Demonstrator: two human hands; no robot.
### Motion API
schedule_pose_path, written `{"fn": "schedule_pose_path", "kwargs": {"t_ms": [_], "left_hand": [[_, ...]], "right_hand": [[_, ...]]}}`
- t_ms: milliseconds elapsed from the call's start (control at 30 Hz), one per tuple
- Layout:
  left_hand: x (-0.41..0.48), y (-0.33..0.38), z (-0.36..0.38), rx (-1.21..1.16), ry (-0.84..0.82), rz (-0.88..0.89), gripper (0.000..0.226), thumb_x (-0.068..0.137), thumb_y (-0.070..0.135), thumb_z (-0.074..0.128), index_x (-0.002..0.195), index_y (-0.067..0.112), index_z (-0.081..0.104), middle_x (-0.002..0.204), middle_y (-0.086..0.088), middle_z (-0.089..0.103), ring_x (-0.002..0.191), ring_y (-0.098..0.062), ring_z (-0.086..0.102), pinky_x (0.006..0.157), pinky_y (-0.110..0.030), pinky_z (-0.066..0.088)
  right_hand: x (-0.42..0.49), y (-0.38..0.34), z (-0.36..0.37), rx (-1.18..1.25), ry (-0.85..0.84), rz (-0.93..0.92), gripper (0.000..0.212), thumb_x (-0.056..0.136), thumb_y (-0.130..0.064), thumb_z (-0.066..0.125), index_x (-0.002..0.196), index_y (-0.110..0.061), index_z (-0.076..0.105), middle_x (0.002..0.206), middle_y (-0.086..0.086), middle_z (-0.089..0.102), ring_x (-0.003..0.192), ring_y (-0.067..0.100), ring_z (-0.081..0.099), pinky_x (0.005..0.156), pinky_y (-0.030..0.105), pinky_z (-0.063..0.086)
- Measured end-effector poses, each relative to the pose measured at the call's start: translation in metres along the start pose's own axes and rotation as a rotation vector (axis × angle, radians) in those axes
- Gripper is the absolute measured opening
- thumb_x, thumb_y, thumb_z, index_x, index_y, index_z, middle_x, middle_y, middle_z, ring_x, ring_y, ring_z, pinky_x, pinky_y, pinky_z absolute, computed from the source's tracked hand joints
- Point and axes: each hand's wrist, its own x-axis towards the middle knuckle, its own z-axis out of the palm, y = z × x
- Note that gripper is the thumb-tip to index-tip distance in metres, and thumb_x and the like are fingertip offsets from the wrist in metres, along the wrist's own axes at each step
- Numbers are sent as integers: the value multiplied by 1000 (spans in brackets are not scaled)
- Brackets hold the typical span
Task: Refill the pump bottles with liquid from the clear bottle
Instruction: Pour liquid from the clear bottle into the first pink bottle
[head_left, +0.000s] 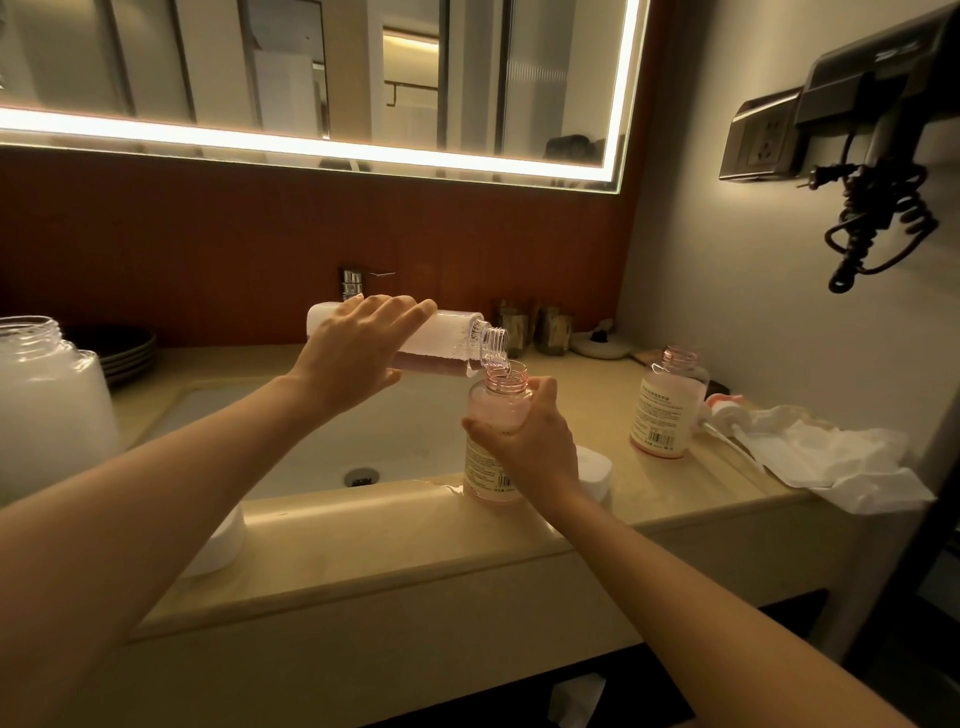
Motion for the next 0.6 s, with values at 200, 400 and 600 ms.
{"fn": "schedule_pose_path", "kwargs": {"t_ms": [200,400,600], "left_hand": [[0,1,-1,10,1,4,92,45,14,91,122,9,41,108,-18,63,91,-36,64,73,-51,55],[1,1,-1,21,6,4,92,45,13,91,122,9,42,108,-18,63,91,-35,65,74,-50,54],[1,1,-2,26,7,4,92,45,13,91,122,9,42,108,-18,63,91,-35,65,73,-49,54]], "right_hand": [[-1,-1,-1,4,0,0,73,67,-45,77,117,-14,35,116,8,58,102,24,58,82,41,52],[-1,-1,-2,5,0,3,74,67,-45,77,119,-13,35,116,9,58,102,24,58,81,38,51],[0,-1,0,0,0,11,74,65,-47,77,118,-15,35,115,8,58,102,24,58,81,42,53]]}}
